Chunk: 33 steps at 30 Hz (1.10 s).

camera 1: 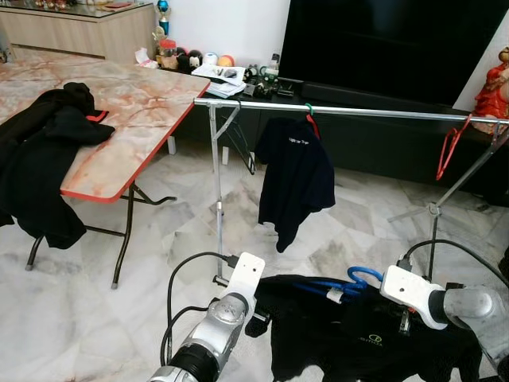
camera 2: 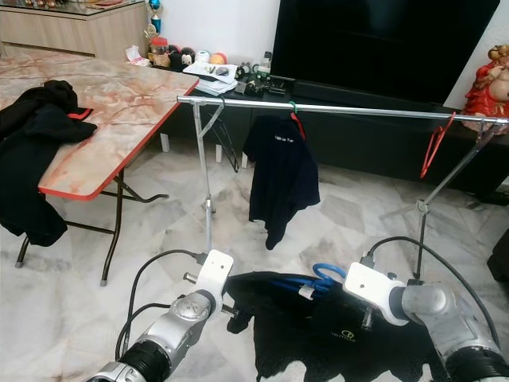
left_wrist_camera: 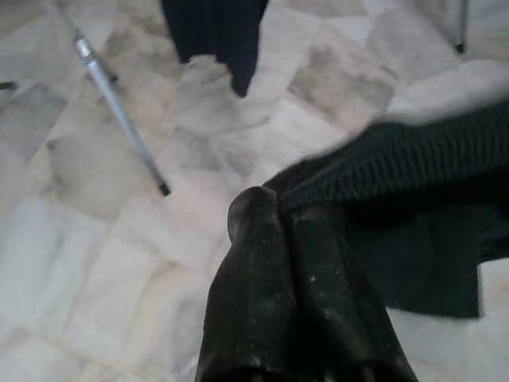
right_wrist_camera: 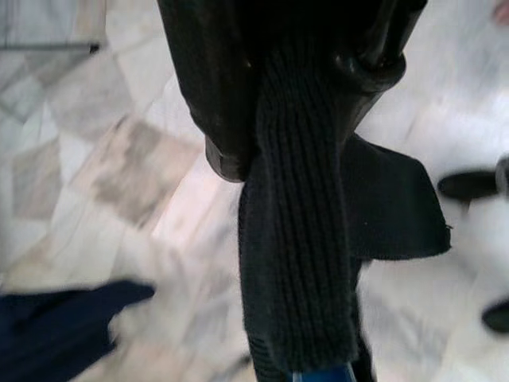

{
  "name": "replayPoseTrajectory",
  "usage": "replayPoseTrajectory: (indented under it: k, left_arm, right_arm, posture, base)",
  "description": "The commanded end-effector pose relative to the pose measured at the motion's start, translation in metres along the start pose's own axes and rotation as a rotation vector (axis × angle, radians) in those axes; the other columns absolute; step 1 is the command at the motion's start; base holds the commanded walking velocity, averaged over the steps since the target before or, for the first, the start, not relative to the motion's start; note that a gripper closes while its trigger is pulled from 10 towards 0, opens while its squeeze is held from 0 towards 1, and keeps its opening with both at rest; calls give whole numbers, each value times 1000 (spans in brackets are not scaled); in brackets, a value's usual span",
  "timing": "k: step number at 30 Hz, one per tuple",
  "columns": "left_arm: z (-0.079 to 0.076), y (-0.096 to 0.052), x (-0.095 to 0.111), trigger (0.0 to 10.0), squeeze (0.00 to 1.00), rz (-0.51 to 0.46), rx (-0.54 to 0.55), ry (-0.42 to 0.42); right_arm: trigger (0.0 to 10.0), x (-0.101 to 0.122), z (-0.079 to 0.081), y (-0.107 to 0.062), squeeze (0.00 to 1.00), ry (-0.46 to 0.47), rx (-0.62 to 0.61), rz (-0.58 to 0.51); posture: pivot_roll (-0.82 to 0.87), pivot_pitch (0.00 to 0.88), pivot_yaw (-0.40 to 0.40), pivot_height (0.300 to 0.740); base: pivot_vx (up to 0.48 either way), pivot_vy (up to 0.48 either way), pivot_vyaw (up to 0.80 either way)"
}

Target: Hang hanger

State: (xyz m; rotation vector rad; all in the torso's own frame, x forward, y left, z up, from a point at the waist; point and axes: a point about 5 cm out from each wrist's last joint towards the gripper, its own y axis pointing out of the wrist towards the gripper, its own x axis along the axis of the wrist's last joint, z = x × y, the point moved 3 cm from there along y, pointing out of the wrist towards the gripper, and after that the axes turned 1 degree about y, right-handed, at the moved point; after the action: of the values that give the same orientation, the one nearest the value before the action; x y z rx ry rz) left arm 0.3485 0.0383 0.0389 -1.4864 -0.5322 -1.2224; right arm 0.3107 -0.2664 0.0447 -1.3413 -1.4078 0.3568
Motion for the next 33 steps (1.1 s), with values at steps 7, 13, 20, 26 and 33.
replayPoseTrajectory:
  k: [7,13,20,26,33]
  left_arm:
    - [-8,-8,38,0,0,-95,-138,80]
    - [-27,-20,43,0,0,-89,-293,127]
    - [-35,-27,45,0,0,-88,-358,151]
    - [-46,-34,50,0,0,-102,-434,179]
    - [-63,-53,38,902,0,-51,-616,313]
  right_arm:
    - [0,-20,15,16,0,71,-29,111]
    - [0,-8,10,25,0,195,-101,50]
    - [0,17,34,33,0,223,124,-94]
    - [0,16,38,37,0,222,132,-81]
    - [0,17,11,37,0,283,-107,-60]
  posture:
    - [6,0,-86,740]
    - [14,0,-79,740]
    - [9,0,-74,740]
    - [14,0,-70,740]
    - [20,0,-65,740]
  base:
    - [0,0,0]
    - [0,0,0]
    - [0,0,0]
    - [0,0,0]
    - [0,0,0]
